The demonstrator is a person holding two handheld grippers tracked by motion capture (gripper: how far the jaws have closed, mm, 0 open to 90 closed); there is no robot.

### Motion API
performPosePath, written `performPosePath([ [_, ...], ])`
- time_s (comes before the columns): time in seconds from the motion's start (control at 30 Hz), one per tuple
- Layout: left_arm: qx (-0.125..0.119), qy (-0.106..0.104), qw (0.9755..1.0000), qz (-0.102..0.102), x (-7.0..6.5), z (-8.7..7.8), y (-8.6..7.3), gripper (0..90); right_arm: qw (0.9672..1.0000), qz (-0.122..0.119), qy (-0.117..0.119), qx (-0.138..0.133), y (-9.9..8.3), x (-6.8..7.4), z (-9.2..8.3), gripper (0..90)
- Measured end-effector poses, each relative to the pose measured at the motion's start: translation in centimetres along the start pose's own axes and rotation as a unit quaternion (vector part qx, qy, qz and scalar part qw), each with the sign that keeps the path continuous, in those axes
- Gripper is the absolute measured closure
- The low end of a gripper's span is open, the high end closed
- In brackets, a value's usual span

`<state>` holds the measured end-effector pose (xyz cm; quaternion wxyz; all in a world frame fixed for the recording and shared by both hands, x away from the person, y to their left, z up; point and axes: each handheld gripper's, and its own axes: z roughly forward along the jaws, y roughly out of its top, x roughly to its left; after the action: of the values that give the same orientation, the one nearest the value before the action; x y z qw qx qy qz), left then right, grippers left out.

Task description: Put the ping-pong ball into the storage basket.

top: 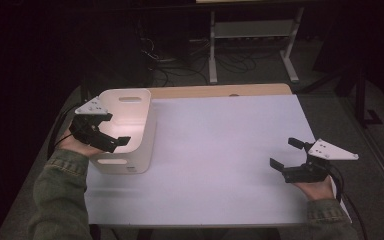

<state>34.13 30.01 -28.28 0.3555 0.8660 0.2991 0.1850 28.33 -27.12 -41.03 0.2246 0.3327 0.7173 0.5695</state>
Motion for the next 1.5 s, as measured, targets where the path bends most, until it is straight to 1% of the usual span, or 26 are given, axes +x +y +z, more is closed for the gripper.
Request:
performPosePath([
  [0.07, -0.004, 0.005, 1.0000, 0.001, -0.2, 0.0, -0.2, 0.0, 1.0000, 0.000, 0.000, 0.000, 0.0, 0.0, 0.0, 0.0],
  [0.13, -0.016, 0.003, 0.9999, -0.003, -0.3, -0.1, -0.4, 0.0, 1.0000, 0.000, 0.000, 0.000, 0.0, 0.0, 0.0, 0.0],
  [0.2, -0.023, 0.005, 0.9997, -0.007, -0.4, -0.1, -0.6, 0.0, 1.0000, 0.000, 0.000, 0.000, 0.0, 0.0, 0.0, 0.0],
  [0.3, -0.029, 0.009, 0.9995, -0.008, -0.6, -0.1, -0.8, 0.0, 1.0000, 0.000, 0.000, 0.000, 0.0, 0.0, 0.0, 0.0],
  [0.47, -0.051, 0.006, 0.9986, -0.015, -0.7, -0.3, -1.2, 0.0, 1.0000, 0.000, -0.001, 0.000, 0.0, 0.0, 0.0, 0.0],
  [0.53, -0.058, 0.010, 0.9982, -0.014, -0.9, -0.4, -1.3, 0.0, 1.0000, -0.001, -0.001, 0.002, 0.0, 0.0, 0.0, 0.0],
  [0.63, -0.065, 0.010, 0.9977, -0.014, -1.0, -0.6, -1.5, 0.0, 1.0000, -0.003, -0.001, 0.006, -0.1, 0.1, 0.1, 0.0],
  [0.77, -0.066, 0.012, 0.9976, -0.016, -1.1, -0.6, -1.9, 0.0, 1.0000, -0.003, -0.001, 0.006, -0.1, 0.1, 0.1, 0.0],
  [0.9, -0.076, 0.014, 0.9968, -0.020, -1.3, -0.7, -2.3, 0.0, 1.0000, -0.003, -0.001, 0.006, -0.1, 0.1, 0.1, 0.0],
  [0.97, -0.084, 0.015, 0.9961, -0.019, -1.5, -0.8, -2.4, 0.0, 1.0000, -0.003, -0.001, 0.007, -0.1, 0.1, 0.1, 0.0],
  [1.0, -0.094, 0.013, 0.9953, -0.020, -1.6, -0.9, -2.5, 0.0, 1.0000, -0.003, 0.000, 0.007, -0.1, 0.1, 0.1, 0.0],
  [1.07, -0.106, 0.008, 0.9941, -0.022, -1.6, -1.1, -2.6, 0.0, 1.0000, -0.003, 0.000, 0.006, -0.1, 0.1, 0.1, 0.0],
  [1.27, -0.124, 0.002, 0.9920, -0.026, -1.7, -1.3, -3.2, 0.0, 1.0000, -0.004, -0.001, 0.006, -0.1, 0.1, 0.0, 0.0],
  [1.3, -0.133, -0.004, 0.9908, -0.028, -1.7, -1.4, -3.4, 0.0, 1.0000, -0.004, -0.001, 0.006, -0.1, 0.1, 0.0, 0.0],
  [1.4, -0.150, -0.009, 0.9883, -0.028, -1.8, -1.5, -3.7, 0.0, 1.0000, -0.004, -0.001, 0.007, -0.1, 0.1, 0.1, 0.0],
  [1.43, -0.152, -0.008, 0.9880, -0.027, -1.8, -1.6, -3.8, 0.0, 1.0000, -0.004, -0.001, 0.007, -0.1, 0.1, 0.1, 0.0],
  [1.5, -0.152, -0.004, 0.9881, -0.025, -1.9, -1.6, -3.9, 0.0, 1.0000, -0.004, -0.002, 0.007, -0.1, 0.1, 0.1, 0.0],
])
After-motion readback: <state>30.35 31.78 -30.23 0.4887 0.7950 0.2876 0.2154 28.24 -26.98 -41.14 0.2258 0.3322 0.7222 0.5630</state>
